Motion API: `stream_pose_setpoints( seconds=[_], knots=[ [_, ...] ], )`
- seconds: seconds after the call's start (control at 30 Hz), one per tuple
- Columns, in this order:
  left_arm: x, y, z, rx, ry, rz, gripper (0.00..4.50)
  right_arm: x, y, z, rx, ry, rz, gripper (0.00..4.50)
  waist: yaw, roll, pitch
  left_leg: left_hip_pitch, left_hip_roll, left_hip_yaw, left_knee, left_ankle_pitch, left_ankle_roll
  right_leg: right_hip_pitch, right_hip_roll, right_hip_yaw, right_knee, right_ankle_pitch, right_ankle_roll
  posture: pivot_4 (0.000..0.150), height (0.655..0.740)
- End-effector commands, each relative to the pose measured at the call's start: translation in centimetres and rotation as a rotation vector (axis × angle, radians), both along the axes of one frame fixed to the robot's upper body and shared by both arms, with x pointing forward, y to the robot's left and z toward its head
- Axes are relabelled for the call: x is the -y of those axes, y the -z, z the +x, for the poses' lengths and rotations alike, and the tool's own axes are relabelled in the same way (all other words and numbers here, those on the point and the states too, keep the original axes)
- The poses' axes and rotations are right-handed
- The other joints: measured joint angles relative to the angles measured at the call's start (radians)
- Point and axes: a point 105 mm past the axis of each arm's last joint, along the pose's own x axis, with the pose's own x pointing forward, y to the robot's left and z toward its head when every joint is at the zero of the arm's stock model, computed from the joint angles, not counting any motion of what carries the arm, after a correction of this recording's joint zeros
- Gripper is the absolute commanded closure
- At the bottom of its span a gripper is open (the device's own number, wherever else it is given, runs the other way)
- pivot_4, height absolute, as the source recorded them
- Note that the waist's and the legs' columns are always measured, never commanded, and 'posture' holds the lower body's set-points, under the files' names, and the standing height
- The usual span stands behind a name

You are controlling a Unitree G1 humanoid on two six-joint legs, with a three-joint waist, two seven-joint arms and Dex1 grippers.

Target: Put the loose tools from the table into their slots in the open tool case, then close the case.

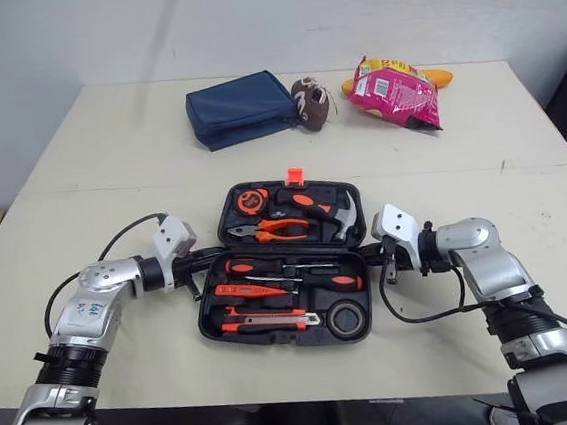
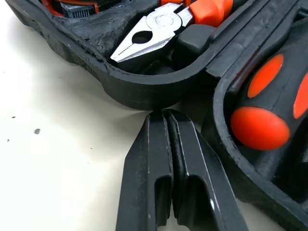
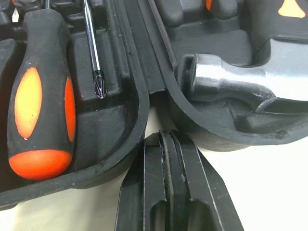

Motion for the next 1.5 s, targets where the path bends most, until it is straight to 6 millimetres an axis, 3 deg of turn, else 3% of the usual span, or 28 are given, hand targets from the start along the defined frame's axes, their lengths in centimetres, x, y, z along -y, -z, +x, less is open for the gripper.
stream_pose_setpoints(
  seconds=[0.03, 0.1, 0.2, 0.33, 0.4, 0.43, 0.5, 0.6, 0.73, 0.93, 1.13, 1.5],
  knots=[
    [-2.0, -0.5, 0.1, 0.007, -0.069, -0.004, 4.45, 0.5, 0.2, 0.3, -0.001, 0.029, -0.029, 4.5, -0.002, 0.0, 0.0, 0.0, 0.0, 0.0, 0.0, 0.0, 0.0, 0.0, 0.0, 0.0, 0.0, 0.0, 0.0, 0.15, 0.74],
    [-3.2, -1.8, -0.9, -0.002, -0.057, -0.066, 3.93, 2.1, -0.5, 0.7, -0.003, 0.114, -0.039, 4.5, -0.006, 0.0, 0.0, 0.0, 0.0, 0.0, -0.001, 0.0, 0.0, -0.001, 0.0, 0.0, 0.0, 0.0, 0.0, 0.15, 0.74],
    [-5.3, -4.3, -1.6, 0.056, -0.085, -0.111, 2.7, 3.9, -2.5, 0.4, -0.016, 0.195, -0.003, 3.5, -0.006, 0.001, 0.001, -0.002, 0.0, 0.0, -0.001, 0.0, -0.001, -0.003, -0.001, 0.0, 0.0, 0.0, -0.001, 0.15, 0.74],
    [-5.9, -7.1, -2.1, 0.064, -0.102, -0.184, 0.9, 5.1, -4.3, -0.4, -0.173, 0.358, 0.046, 1.55, 0.008, 0.001, 0.001, -0.004, 0.0, -0.001, -0.001, 0.0, 0.0, -0.003, -0.002, -0.001, -0.002, 0.0, -0.001, 0.15, 0.74],
    [-5.4, -8.3, -2.3, -0.011, -0.104, -0.233, 0.07, 5.3, -4.8, -1.4, -0.348, 0.437, 0.037, 0.59, 0.007, 0.001, 0.001, -0.004, 0.0, -0.001, -0.001, 0.0, 0.0, -0.002, -0.002, -0.001, -0.002, 0.0, -0.001, 0.15, 0.74],
    [-5.0, -8.7, -2.4, -0.046, -0.097, -0.25, 0.0, 5.4, -5.0, -1.9, -0.419, 0.475, 0.019, 0.08, 0.006, 0.001, 0.001, -0.004, 0.0, -0.001, -0.001, 0.0, 0.0, -0.002, -0.002, -0.001, -0.002, 0.0, -0.001, 0.15, 0.74],
    [-4.4, -9.1, -2.1, -0.146, -0.127, -0.27, 0.0, 4.0, -6.8, -2.2, -0.518, 0.459, 0.144, 0.04, 0.006, 0.0, 0.001, -0.004, -0.001, -0.001, -0.002, 0.0, 0.001, -0.003, -0.003, -0.001, -0.002, 0.0, -0.001, 0.15, 0.74],
    [-2.9, -8.6, -0.3, -0.3, -0.238, -0.28, 0.0, 3.2, -7.5, -1.3, -0.571, 0.515, 0.176, 0.04, 0.003, 0.0, 0.001, -0.004, 0.0, -0.001, -0.002, 0.0, 0.001, -0.003, -0.001, -0.001, -0.002, -0.001, -0.001, 0.15, 0.74],
    [-1.5, -8.3, 0.7, -0.367, -0.287, -0.267, 0.0, 3.0, -8.3, 0.5, -0.558, 0.617, 0.2, 0.04, 0.0, 0.001, 0.001, -0.004, 0.0, 0.0, -0.003, 0.0, -0.001, -0.004, 0.0, 0.0, -0.003, -0.001, -0.001, 0.15, 0.74],
    [-0.8, -7.2, 2.5, -0.424, -0.389, -0.146, 0.0, 2.9, -7.6, 2.3, -0.557, 0.735, 0.16, 0.04, 0.005, 0.001, 0.001, -0.021, 0.0, 0.001, 0.001, 0.003, -0.002, -0.023, -0.001, 0.0, 0.003, -0.001, -0.002, 0.15, 0.74],
    [-0.3, -7.7, 3.2, -0.413, -0.397, -0.145, 0.0, 2.4, -7.1, 2.6, -0.574, 0.763, 0.148, 0.04, 0.001, 0.001, 0.001, -0.022, 0.0, 0.003, 0.001, 0.003, -0.003, -0.025, 0.0, 0.001, 0.005, -0.001, -0.002, 0.15, 0.74],
    [0.4, -5.9, 3.6, -0.45, -0.424, -0.069, 0.0, 2.0, -5.7, 3.6, -0.601, 0.828, 0.128, 0.04, -0.002, 0.0, 0.001, -0.02, -0.001, 0.004, 0.001, 0.005, -0.004, -0.024, 0.0, 0.002, 0.008, -0.001, -0.002, 0.15, 0.74]
  ],
)
